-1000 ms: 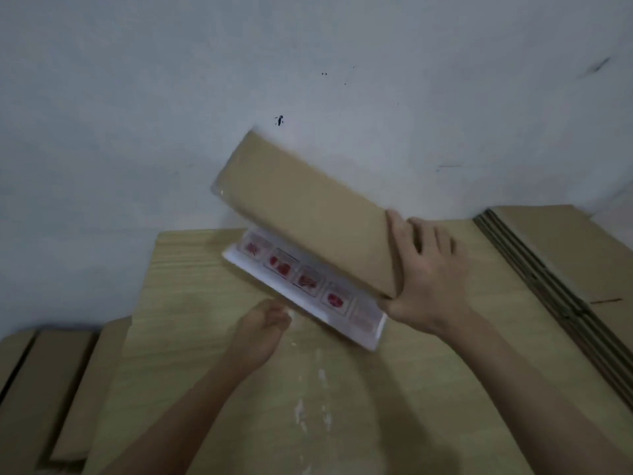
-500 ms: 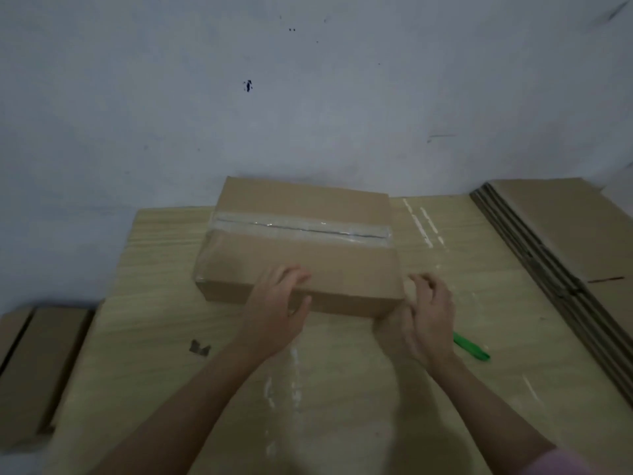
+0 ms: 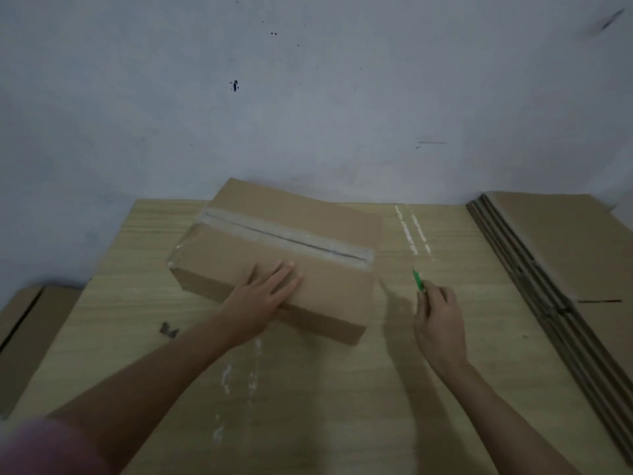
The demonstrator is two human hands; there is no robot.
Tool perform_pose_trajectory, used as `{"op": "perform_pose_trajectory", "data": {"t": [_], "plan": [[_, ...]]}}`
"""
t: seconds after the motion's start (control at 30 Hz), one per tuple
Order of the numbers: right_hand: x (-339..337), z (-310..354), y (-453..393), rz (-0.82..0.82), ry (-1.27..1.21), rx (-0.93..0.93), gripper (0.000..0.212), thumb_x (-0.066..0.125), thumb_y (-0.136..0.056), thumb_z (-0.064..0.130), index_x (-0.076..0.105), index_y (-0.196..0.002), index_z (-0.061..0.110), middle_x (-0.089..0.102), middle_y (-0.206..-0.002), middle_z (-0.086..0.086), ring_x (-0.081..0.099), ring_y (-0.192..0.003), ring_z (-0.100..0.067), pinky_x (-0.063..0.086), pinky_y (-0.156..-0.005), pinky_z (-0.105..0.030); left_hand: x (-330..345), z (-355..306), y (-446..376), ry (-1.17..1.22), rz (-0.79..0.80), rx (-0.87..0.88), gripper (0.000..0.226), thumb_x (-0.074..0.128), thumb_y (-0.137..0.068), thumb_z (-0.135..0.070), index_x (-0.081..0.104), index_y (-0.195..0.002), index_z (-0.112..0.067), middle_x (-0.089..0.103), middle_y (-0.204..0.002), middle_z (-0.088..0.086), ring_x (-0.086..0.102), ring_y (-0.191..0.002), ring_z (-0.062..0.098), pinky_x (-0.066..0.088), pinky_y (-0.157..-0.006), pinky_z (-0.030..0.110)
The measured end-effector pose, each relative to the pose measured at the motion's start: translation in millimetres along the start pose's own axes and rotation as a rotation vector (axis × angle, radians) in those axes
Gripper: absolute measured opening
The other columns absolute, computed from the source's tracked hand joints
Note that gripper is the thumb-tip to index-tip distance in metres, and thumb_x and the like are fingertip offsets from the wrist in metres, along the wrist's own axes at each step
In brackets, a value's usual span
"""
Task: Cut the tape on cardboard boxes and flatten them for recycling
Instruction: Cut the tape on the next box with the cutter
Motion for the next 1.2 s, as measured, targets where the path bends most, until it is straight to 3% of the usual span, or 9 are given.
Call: {"op": "perform_pose_trajectory", "data": {"t": [0.13, 0.3, 0.4, 0.5, 0.6, 0.7, 0.77, 0.9, 1.2], "plan": [[-2.7, 52.9, -29.2, 0.013, -0.111, -0.256, 0.022, 0.046, -0.09, 0.008, 0.064, -0.094, -0.004, 0.055, -0.082, -0.017, 0.052, -0.069, -0.026, 0.032, -0.063, -0.028, -6.1, -3.4, 29.2, -0.014, -0.014, 0.178, 0.059, 0.042, -0.082, -0.037, 0.037, -0.137, -0.017, 0.052, -0.138, 0.008, 0.047, -0.127, 0.022, 0.05, -0.09, 0.047], [25.9, 108.1, -35.8, 0.223, -0.192, -0.373, 0.021, 0.045, -0.092, 0.009, 0.063, -0.085, -0.001, 0.055, -0.08, -0.015, 0.053, -0.071, -0.03, 0.032, -0.065, -0.035, -32.2, -18.1, 44.3, 0.243, -0.026, 0.232, 0.055, 0.039, -0.092, -0.056, 0.048, -0.128, -0.017, 0.061, -0.124, 0.003, 0.059, -0.11, 0.02, 0.043, -0.093, 0.028], [53.5, 137.5, -41.5, 0.359, -0.203, -0.392, 0.027, 0.044, -0.094, 0.018, 0.064, -0.091, 0.001, 0.06, -0.087, -0.017, 0.055, -0.081, -0.032, 0.034, -0.071, -0.038, -36.9, 6.2, 38.1, 0.312, -0.212, -0.119, 0.04, 0.042, -0.092, -0.048, 0.059, -0.093, -0.012, 0.064, -0.085, 0.004, 0.061, -0.076, 0.025, 0.042, -0.073, 0.031], [81.9, 170.3, -48.1, 0.541, -0.18, -0.41, 0.023, 0.044, -0.097, 0.018, 0.062, -0.104, 0.004, 0.062, -0.1, -0.017, 0.055, -0.092, -0.032, 0.04, -0.078, -0.038, -27.3, 46.6, 34.1, 0.39, -0.402, -0.636, 0.038, 0.04, -0.09, -0.037, 0.061, -0.079, -0.006, 0.059, -0.078, 0.007, 0.055, -0.074, 0.028, 0.046, -0.066, 0.038], [102.2, 196.2, -54.1, 0.635, -0.118, -0.463, 0.031, 0.041, -0.096, 0.012, 0.055, -0.123, 0.008, 0.06, -0.119, -0.017, 0.054, -0.106, -0.033, 0.038, -0.087, -0.036, -17.3, 70.7, 28.8, 0.485, -0.494, -1.016, 0.025, 0.046, -0.09, -0.022, 0.064, -0.087, -0.006, 0.063, -0.09, 0.011, 0.057, -0.089, 0.03, 0.041, -0.077, 0.036], [118.9, 209.9, -61.3, 0.649, -0.081, -0.524, 0.038, 0.041, -0.091, 0.008, 0.057, -0.125, 0.012, 0.062, -0.118, -0.017, 0.056, -0.106, -0.034, 0.043, -0.087, -0.036, -12.0, 76.9, 18.8, 0.575, -0.419, -1.165, 0.024, 0.047, -0.096, -0.022, 0.062, -0.113, -0.014, 0.063, -0.114, 0.004, 0.057, -0.106, 0.023, 0.04, -0.086, 0.031], [129.0, 211.3, -63.8, 0.663, -0.068, -0.55, 0.038, 0.037, -0.088, 0.014, 0.063, -0.115, 0.012, 0.065, -0.11, -0.016, 0.058, -0.101, -0.034, 0.047, -0.084, -0.039, -9.3, 79.7, 13.9, 0.57, -0.302, -1.202, 0.031, 0.045, -0.097, -0.034, 0.059, -0.123, -0.023, 0.063, -0.12, -0.003, 0.058, -0.108, 0.017, 0.04, -0.085, 0.028], [140.5, 206.9, -65.0, 0.677, -0.071, -0.578, 0.047, 0.037, -0.087, 0.019, 0.057, -0.129, 0.014, 0.066, -0.113, -0.013, 0.06, -0.099, -0.033, 0.049, -0.084, -0.041, -6.1, 81.6, 9.9, 0.445, -0.156, -1.146, 0.031, 0.042, -0.098, -0.04, 0.063, -0.119, -0.03, 0.066, -0.116, -0.004, 0.059, -0.105, 0.019, 0.038, -0.074, 0.027], [139.5, 210.4, -65.1, 0.688, -0.035, -0.68, 0.062, 0.024, -0.081, 0.024, 0.048, -0.138, 0.022, 0.063, -0.104, -0.013, 0.058, -0.087, -0.035, 0.048, -0.075, -0.04, 3.1, 77.0, 7.5, 0.299, -0.126, -1.054, 0.034, 0.034, -0.101, -0.036, 0.055, -0.128, -0.034, 0.06, -0.126, -0.014, 0.046, -0.123, 0.008, 0.018, -0.105, 0.041]]}}
Point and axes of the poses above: each hand's wrist, its own y-axis away from the middle knuckle, its own x-axis out of the palm, z = x × y, the point moved 2 cm from there along -y, towards the middle knuckle
